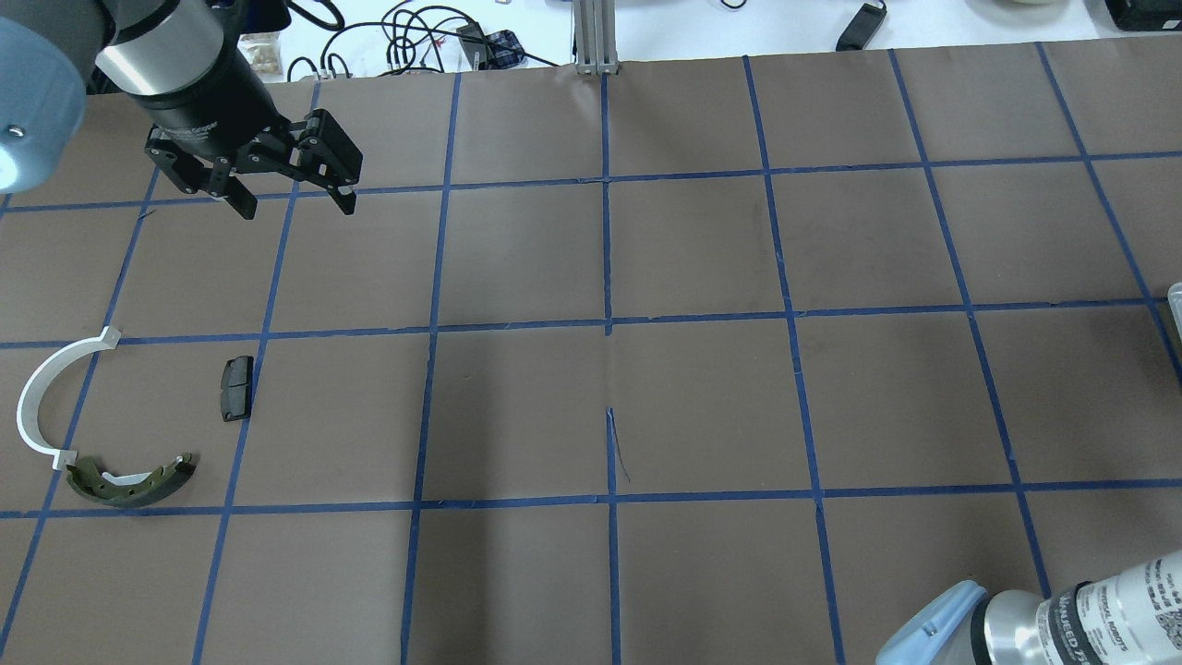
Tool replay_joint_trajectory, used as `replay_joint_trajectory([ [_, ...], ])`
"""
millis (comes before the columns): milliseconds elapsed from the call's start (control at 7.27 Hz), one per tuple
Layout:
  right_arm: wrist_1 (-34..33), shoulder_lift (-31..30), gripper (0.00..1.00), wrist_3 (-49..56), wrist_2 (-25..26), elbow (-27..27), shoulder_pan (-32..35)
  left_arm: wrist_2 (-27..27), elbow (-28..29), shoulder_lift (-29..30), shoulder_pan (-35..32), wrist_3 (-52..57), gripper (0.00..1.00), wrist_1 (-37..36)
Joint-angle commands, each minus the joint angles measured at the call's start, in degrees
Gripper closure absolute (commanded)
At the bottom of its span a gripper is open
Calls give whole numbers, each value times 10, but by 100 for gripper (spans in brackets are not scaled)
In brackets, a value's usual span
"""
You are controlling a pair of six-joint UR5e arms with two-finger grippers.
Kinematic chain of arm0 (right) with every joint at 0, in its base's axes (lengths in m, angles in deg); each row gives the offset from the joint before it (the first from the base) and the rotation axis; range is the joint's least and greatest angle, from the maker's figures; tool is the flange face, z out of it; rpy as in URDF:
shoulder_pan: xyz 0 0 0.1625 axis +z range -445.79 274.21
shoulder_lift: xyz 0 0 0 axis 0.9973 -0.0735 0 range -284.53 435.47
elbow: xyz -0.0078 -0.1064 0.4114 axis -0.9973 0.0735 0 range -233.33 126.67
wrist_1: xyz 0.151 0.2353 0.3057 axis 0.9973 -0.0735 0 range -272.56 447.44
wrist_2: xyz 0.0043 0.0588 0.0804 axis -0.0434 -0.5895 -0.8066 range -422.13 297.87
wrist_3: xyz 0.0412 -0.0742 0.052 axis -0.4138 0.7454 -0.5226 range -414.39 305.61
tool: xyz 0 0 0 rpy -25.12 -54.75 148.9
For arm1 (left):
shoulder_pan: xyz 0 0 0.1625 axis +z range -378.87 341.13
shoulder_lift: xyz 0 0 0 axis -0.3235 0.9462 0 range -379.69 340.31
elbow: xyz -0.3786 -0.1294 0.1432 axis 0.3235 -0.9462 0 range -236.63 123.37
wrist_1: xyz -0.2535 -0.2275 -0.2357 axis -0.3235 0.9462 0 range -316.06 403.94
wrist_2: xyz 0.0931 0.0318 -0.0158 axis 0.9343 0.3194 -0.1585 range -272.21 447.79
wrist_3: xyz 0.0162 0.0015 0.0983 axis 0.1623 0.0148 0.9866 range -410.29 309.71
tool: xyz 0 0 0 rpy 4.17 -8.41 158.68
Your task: Place bearing gear from tray to pile
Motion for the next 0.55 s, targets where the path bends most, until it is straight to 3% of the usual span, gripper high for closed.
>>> replay_joint_trajectory([
  [0, 111, -130, 89, -112, 0, -21, 66, 0, 0, 1, 0, -1, 0, 0],
  [412, 191, -215, 89, -380, -7, -50, 248, 0, 0, 1, 0, -1, 0, 0],
])
